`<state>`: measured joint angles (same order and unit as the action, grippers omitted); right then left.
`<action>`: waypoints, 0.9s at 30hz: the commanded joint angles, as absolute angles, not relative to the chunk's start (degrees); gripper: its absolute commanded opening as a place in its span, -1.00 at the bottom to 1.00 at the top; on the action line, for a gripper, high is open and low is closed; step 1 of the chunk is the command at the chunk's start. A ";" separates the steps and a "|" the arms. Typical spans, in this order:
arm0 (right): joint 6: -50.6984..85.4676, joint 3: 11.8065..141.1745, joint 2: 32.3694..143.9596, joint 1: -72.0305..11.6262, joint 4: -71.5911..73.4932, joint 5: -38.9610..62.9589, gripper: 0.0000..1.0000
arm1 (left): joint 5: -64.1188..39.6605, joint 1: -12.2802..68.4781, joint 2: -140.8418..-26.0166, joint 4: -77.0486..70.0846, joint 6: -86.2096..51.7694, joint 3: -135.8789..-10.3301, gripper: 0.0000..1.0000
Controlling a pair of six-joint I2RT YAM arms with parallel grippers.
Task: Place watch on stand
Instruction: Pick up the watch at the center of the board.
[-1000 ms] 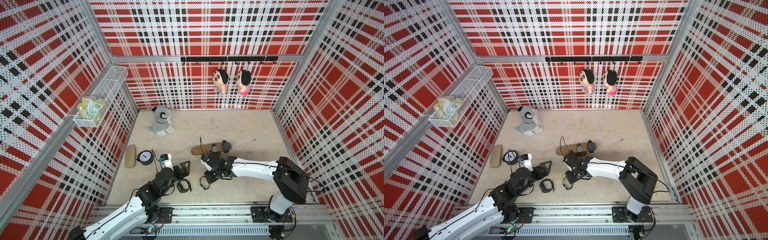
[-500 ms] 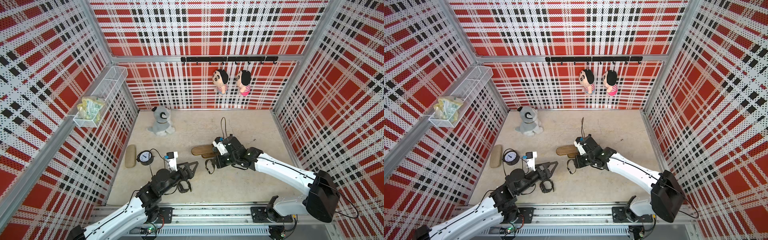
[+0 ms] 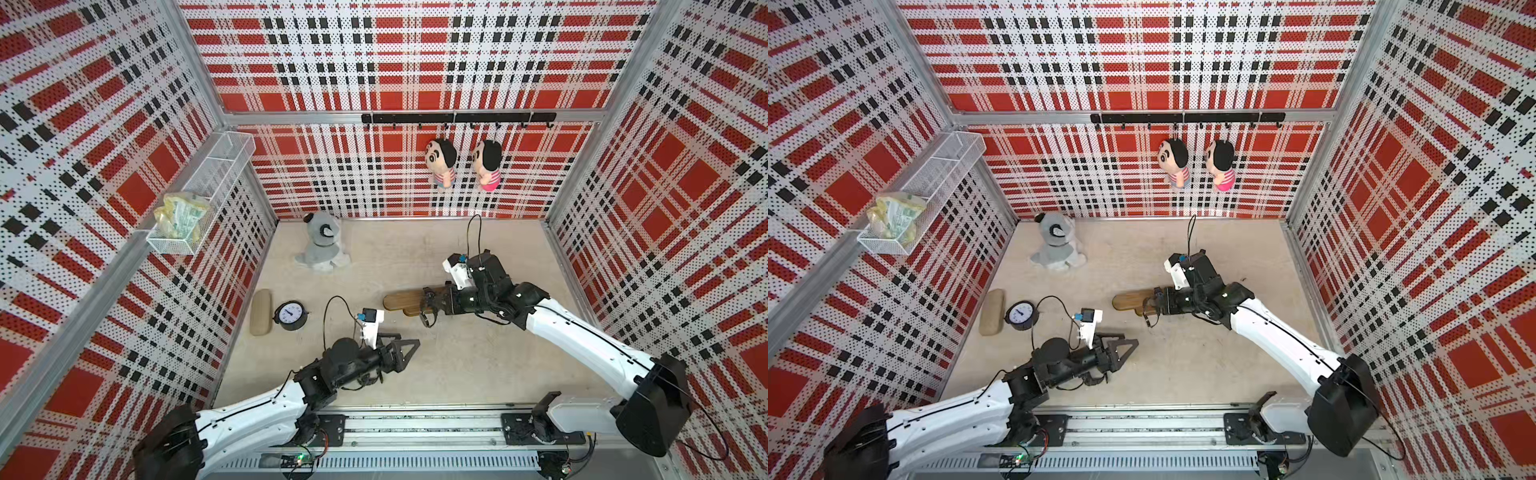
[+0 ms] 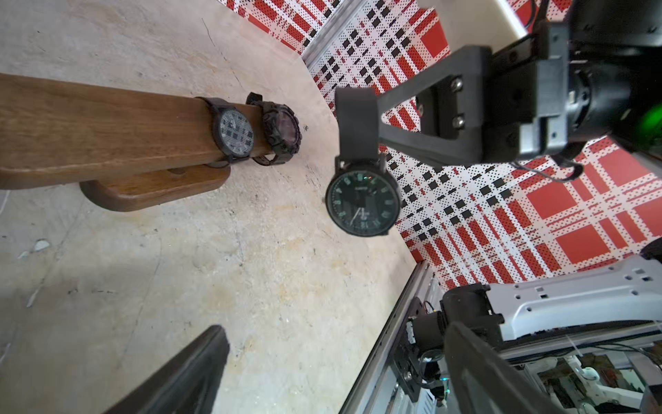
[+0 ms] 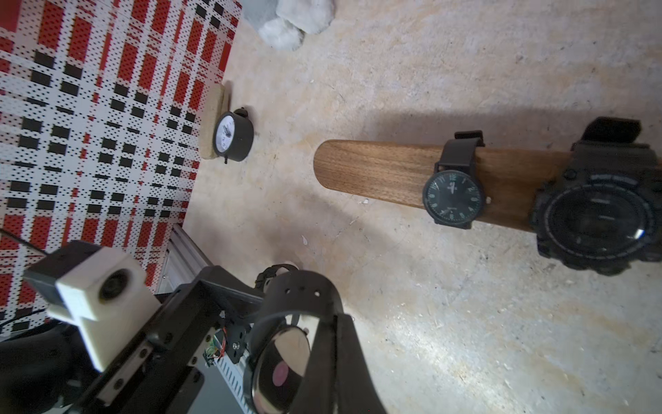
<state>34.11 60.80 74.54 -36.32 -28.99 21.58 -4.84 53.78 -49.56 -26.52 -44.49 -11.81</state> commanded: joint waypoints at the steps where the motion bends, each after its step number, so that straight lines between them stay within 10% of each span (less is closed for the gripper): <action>1: 34.78 61.62 73.13 -36.12 -28.48 24.27 -1.00 | -6.08 54.15 -52.45 -35.94 -44.01 -13.58 0.91; 27: 34.46 60.12 71.64 -36.20 -29.54 26.41 -1.00 | -13.89 50.99 -70.49 -56.31 -50.31 -17.49 0.47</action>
<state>34.98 60.38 72.93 -36.32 -29.32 25.63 -13.19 51.72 -69.97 -53.65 -50.17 -15.81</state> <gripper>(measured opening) 0.048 0.744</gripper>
